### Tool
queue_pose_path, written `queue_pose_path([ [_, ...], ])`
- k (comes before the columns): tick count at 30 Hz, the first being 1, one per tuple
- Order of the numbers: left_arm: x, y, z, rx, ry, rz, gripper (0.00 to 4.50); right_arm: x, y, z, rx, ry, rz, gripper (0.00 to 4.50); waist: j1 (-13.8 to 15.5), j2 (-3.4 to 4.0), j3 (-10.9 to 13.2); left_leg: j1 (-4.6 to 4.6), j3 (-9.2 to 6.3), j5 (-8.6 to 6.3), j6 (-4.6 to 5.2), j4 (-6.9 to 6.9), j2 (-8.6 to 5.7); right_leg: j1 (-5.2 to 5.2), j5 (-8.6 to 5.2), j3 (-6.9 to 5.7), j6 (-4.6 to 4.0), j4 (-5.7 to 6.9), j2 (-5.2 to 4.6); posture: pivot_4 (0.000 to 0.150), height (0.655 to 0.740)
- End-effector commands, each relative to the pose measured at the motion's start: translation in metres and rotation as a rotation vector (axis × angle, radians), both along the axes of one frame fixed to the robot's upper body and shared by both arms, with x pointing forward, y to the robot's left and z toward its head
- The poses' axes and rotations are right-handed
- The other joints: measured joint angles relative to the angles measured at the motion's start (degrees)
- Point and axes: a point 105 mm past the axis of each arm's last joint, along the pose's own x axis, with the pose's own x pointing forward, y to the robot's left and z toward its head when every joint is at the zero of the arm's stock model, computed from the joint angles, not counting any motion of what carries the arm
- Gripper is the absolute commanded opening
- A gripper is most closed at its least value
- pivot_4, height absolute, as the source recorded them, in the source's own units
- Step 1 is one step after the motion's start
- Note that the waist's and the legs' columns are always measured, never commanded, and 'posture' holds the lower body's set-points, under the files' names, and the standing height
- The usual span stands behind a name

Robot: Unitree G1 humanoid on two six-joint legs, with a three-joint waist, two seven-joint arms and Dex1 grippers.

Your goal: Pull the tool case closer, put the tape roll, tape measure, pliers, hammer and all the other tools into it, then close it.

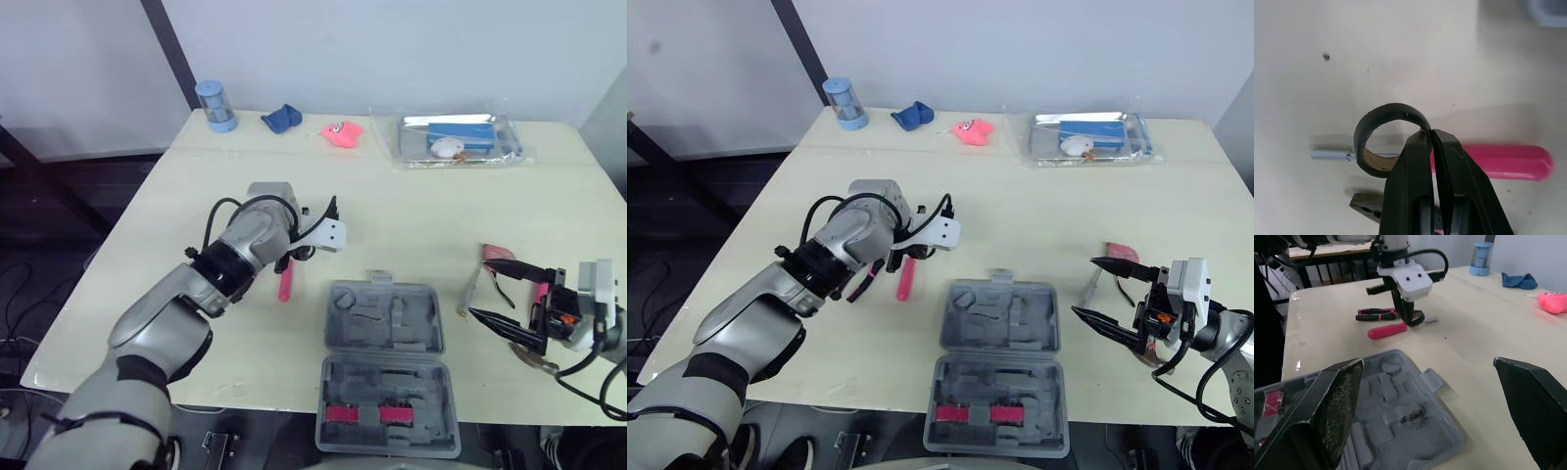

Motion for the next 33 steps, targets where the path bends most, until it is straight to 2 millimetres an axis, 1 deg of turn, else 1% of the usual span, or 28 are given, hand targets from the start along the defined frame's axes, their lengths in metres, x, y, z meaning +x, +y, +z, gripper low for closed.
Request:
queue_pose_path([
  [1, -0.01, 0.001, 0.002, 0.003, 0.022, -0.019, 0.06, -0.002, -0.002, 0.006, -0.006, -0.039, -0.002, 4.5, -0.09, 0.0, 0.0, 0.01, 0.01, 0.0, 0.0, 0.0, 0.0, 0.0, 0.0, 0.03, 0.0, 0.01, 0.01, 0.15, 0.74],
  [4, -0.02, 0.002, 0.0, 0.011, 0.049, -0.044, 0.06, -0.003, -0.003, 0.006, -0.007, -0.037, -0.002, 4.5, -0.01, 0.0, 0.0, 0.01, -0.01, 0.0, 0.01, 0.0, 0.01, -0.01, 0.0, 0.0, 0.0, 0.02, 0.01, 0.15, 0.74],
  [8, -0.036, 0.004, -0.009, 0.03, 0.091, -0.071, 0.06, -0.006, -0.004, 0.004, -0.008, -0.032, 0.0, 4.5, 0.02, 0.0, 0.0, 0.0, -0.01, -0.01, 0.03, 0.02, 0.02, 0.01, 0.0, 0.0, 0.0, 0.01, -0.01, 0.15, 0.74],
  [11, -0.038, 0.004, -0.006, 0.019, 0.063, -0.075, 0.06, -0.007, -0.005, 0.003, -0.007, -0.029, -0.002, 4.5, 0.11, 0.0, 0.0, -0.01, -0.02, -0.02, 0.05, 0.03, 0.02, 0.01, 0.0, -0.01, 0.0, 0.01, -0.1, 0.15, 0.74],
  [14, -0.039, -0.007, 0.001, -0.045, 0.043, -0.09, 0.06, -0.009, -0.007, 0.001, -0.007, -0.025, -0.006, 4.5, 0.16, 0.0, 0.0, -0.01, -0.04, -0.03, 0.07, 0.05, 0.02, 0.02, 0.0, -0.05, 0.0, 0.03, -0.1, 0.15, 0.74],
  [17, -0.047, -0.018, 0.008, -0.123, 0.053, -0.127, 0.06, -0.009, -0.01, -0.001, -0.009, -0.022, -0.009, 4.5, 0.11, 0.0, 0.0, -0.02, -0.04, -0.03, 0.08, 0.07, 0.02, 0.04, 0.0, -0.06, 0.0, 0.03, -0.11, 0.15, 0.74],
  [19, -0.054, -0.028, 0.013, -0.207, 0.081, -0.137, 0.06, -0.01, -0.011, -0.001, -0.011, -0.021, -0.01, 4.5, 0.1, 0.0, 0.0, -0.02, -0.04, -0.03, 0.06, 0.07, 0.02, 0.04, 0.0, -0.05, 0.0, 0.02, -0.21, 0.15, 0.74],
  [21, -0.06, -0.034, 0.017, -0.256, 0.109, -0.148, 0.06, -0.01, -0.013, -0.001, -0.012, -0.021, -0.01, 4.5, 0.06, 0.0, 0.0, -0.02, -0.05, -0.02, 0.06, 0.07, 0.02, 0.03, 0.0, -0.06, 0.0, 0.02, -0.22, 0.15, 0.74],
  [23, -0.073, -0.043, 0.017, -0.319, 0.179, -0.167, 0.06, -0.011, -0.015, -0.003, -0.016, -0.017, -0.009, 4.5, -0.02, 0.01, 0.0, -0.01, -0.04, -0.02, 0.06, 0.07, 0.03, 0.03, 0.0, -0.05, 0.0, 0.03, -0.21, 0.15, 0.74],
  [25, -0.082, -0.048, 0.014, -0.351, 0.233, -0.172, 0.06, -0.011, -0.016, -0.003, -0.019, -0.016, -0.008, 4.5, 0.0, 0.01, 0.0, 0.0, -0.04, -0.03, 0.06, 0.07, 0.04, 0.04, 0.0, -0.04, 0.0, 0.03, -0.21, 0.15, 0.74],
  [26, -0.083, -0.05, 0.012, -0.354, 0.241, -0.172, 0.06, -0.011, -0.016, -0.003, -0.02, -0.016, -0.007, 4.5, 0.0, 0.01, 0.0, 0.0, -0.04, -0.03, 0.06, 0.07, 0.04, 0.04, 0.0, -0.05, 0.0, 0.04, -0.2, 0.15, 0.74],
  [28, -0.082, -0.052, 0.009, -0.36, 0.247, -0.163, 0.06, -0.011, -0.016, -0.003, -0.021, -0.015, -0.005, 4.5, 0.02, 0.01, 0.0, 0.01, -0.04, -0.03, 0.07, 0.09, 0.04, 0.06, 0.0, -0.05, 0.0, 0.05, -0.18, 0.15, 0.74],
  [31, -0.084, -0.059, -0.002, -0.389, 0.297, -0.137, 0.06, -0.013, -0.016, -0.004, -0.025, -0.012, -0.001, 4.5, 0.03, 0.01, 0.0, 0.03, -0.04, -0.04, 0.09, 0.12, 0.03, 0.08, 0.0, -0.06, 0.0, 0.08, -0.06, 0.15, 0.74],
  [33, -0.082, -0.058, -0.009, -0.378, 0.307, -0.118, 0.06, -0.013, -0.016, -0.003, -0.028, -0.011, 0.0, 4.5, 0.04, 0.01, 0.0, 0.03, -0.03, -0.03, 0.09, 0.15, 0.03, 0.09, 0.0, -0.05, 0.0, 0.08, 0.0, 0.15, 0.74],
])
